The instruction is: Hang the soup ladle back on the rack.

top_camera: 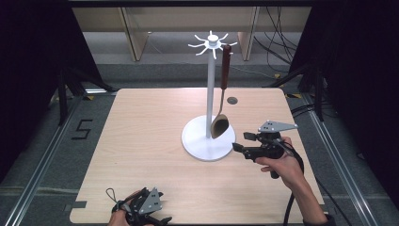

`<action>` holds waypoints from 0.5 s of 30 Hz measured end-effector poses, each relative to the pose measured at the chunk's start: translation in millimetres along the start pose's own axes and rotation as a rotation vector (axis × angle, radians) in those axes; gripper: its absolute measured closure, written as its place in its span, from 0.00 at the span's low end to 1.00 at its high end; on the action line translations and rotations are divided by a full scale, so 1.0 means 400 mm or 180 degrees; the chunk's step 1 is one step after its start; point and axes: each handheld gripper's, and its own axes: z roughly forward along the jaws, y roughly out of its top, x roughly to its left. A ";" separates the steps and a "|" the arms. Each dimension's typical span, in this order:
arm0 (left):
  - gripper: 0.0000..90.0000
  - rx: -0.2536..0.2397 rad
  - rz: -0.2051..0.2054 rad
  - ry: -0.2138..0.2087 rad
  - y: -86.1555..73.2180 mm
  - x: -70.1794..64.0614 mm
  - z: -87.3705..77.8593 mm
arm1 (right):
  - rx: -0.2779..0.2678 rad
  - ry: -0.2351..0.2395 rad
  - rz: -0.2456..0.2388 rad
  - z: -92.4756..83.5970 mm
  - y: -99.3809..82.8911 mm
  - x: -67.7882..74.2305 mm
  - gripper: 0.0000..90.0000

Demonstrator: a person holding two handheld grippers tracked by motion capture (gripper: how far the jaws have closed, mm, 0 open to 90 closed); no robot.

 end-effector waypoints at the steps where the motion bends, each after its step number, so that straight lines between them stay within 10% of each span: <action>1: 0.21 -0.0003 -0.0007 0.0005 -0.001 -0.001 0.002 | 0.0066 -0.0017 0.0003 -0.001 -0.003 0.001 0.38; 15: 0.21 -0.0001 -0.0003 -0.0001 0.000 -0.002 0.002 | 0.0259 -0.0023 0.0071 0.007 -0.058 0.006 0.38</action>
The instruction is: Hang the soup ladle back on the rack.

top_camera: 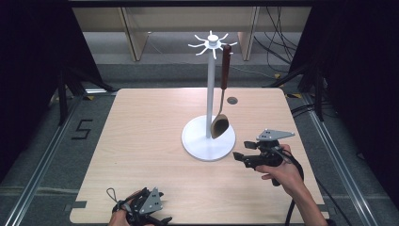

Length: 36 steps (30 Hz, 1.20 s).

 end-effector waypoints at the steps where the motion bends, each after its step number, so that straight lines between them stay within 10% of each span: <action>1: 0.21 0.0005 0.0006 0.0003 0.000 0.000 0.000 | -0.0046 0.0026 -0.0069 0.004 -0.003 -0.003 0.38; 36: 0.21 0.0013 0.0004 0.0013 -0.003 -0.003 -0.003 | 0.0431 -0.0009 -0.0280 0.008 -0.122 0.029 0.18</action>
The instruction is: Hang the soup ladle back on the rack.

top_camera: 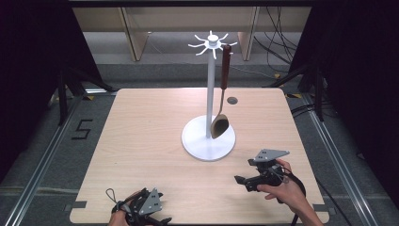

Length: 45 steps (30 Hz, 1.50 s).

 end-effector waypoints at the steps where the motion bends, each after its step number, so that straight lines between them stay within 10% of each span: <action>1: 0.21 -0.0002 0.0004 0.0000 0.000 0.001 0.000 | -0.0026 0.0009 -0.0051 0.002 -0.005 0.000 0.18; 45: 0.21 -0.0003 0.0005 0.0015 0.000 0.000 0.001 | 0.0059 0.0100 0.0136 -0.027 -0.136 0.057 0.18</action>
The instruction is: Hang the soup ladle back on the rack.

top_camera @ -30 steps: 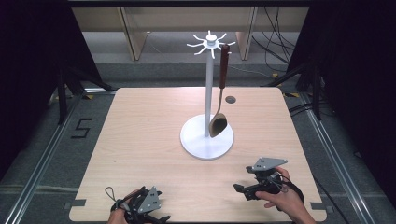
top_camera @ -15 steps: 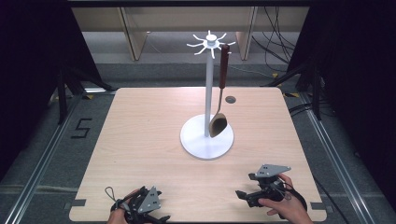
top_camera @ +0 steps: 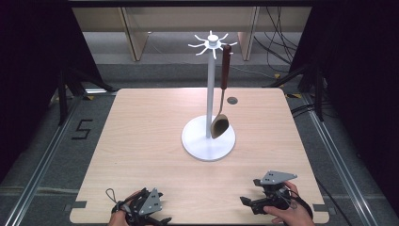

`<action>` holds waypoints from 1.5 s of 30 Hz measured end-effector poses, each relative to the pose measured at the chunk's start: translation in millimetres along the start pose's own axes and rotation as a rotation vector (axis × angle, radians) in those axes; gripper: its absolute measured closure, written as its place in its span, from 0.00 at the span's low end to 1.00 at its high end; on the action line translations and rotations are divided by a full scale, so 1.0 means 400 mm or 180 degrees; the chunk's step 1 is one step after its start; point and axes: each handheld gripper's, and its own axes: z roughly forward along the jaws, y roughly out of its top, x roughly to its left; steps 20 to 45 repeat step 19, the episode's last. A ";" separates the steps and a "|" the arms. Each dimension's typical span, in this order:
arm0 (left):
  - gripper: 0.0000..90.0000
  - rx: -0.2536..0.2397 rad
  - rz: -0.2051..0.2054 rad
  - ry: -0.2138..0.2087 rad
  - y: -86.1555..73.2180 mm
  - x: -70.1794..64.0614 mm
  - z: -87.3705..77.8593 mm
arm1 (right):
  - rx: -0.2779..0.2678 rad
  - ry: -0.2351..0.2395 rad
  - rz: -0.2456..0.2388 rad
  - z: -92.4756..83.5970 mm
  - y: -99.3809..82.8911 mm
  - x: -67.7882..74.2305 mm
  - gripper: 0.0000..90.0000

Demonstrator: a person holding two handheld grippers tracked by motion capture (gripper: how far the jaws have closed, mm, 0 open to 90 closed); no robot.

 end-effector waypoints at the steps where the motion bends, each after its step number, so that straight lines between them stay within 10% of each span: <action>1: 0.21 0.0005 0.0000 0.0000 0.000 0.000 0.000 | -0.0003 -0.0022 -0.0011 -0.001 -0.001 0.000 0.18; 45: 0.21 0.0006 0.0005 -0.0001 0.001 0.000 0.000 | 0.0011 -0.0094 -0.0202 -0.005 -0.016 0.016 0.21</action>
